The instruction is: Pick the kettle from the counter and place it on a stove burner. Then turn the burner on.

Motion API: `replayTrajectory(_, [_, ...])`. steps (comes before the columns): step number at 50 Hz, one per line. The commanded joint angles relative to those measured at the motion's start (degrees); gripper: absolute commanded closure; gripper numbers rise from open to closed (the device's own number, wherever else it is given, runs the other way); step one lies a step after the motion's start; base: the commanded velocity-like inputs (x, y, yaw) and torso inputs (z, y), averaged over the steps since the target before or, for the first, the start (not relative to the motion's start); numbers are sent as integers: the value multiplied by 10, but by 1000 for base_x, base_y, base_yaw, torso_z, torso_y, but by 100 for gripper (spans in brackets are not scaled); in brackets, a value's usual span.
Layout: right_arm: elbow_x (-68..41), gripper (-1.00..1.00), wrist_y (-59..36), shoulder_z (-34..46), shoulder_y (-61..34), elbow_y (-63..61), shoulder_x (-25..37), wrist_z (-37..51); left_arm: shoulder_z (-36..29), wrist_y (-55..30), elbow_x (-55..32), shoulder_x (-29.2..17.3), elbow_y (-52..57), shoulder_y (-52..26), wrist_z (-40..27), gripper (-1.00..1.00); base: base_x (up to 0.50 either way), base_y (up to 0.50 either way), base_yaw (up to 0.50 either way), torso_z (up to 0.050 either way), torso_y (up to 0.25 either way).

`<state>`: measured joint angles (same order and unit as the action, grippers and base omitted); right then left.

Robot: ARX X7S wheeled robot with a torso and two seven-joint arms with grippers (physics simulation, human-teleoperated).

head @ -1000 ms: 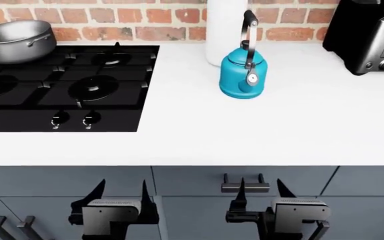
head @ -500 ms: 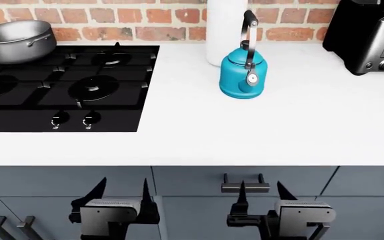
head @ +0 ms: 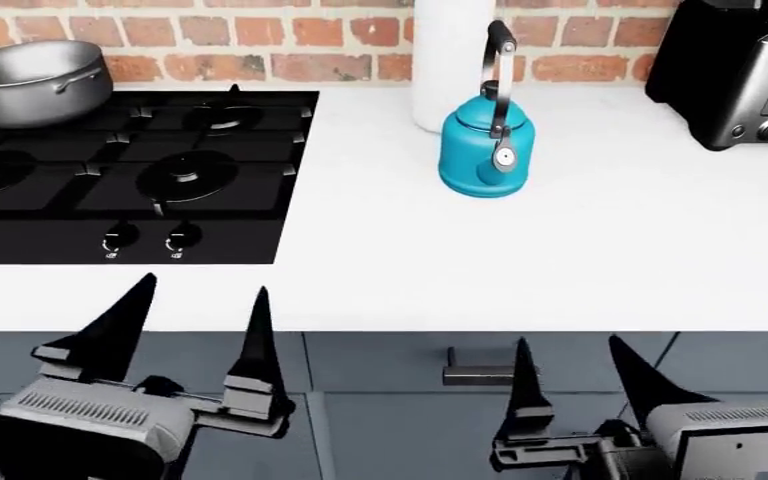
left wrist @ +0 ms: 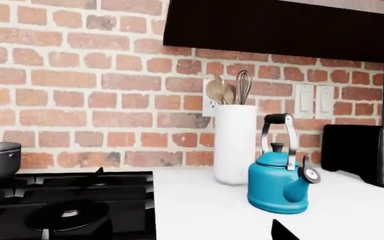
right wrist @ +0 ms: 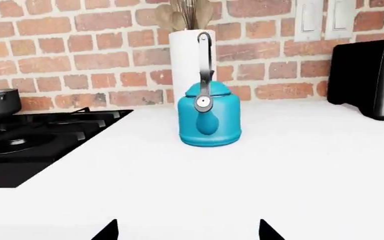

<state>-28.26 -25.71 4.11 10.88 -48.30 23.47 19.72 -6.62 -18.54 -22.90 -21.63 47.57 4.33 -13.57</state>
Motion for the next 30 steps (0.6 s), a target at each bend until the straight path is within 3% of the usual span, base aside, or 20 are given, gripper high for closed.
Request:
replayTrajectory(1, [-272, -100, -6, 12, -112, -117, 229, 230, 63, -189, -176, -97, 123, -144, -89, -100, 0, 0, 0, 0, 0])
replayTrajectory(5, [-376, -100, 74, 149, -266, -117, 385, 347, 71, -253, -332, -182, 120, -254, -185, -100, 0, 0, 0, 0, 0])
replayTrajectory(9, [-466, -100, 106, 234, -401, -117, 468, 402, 81, -316, -447, -234, 78, -348, -236, -100, 0, 0, 0, 0, 0])
replayTrajectory(14, [-554, -100, 61, 231, -485, -96, 489, 420, 62, -363, -502, -256, 8, -425, -251, -100, 0, 0, 0, 0, 0])
replayTrajectory(21, [-631, -100, 8, 222, -574, -63, 495, 425, 12, -403, -483, -262, -55, -500, -211, -100, 0, 0, 0, 0, 0])
replayTrajectory(30, [-638, -100, -20, 228, -597, -36, 487, 422, 29, -388, -473, -274, -59, -480, -206, -100, 0, 0, 0, 0, 0])
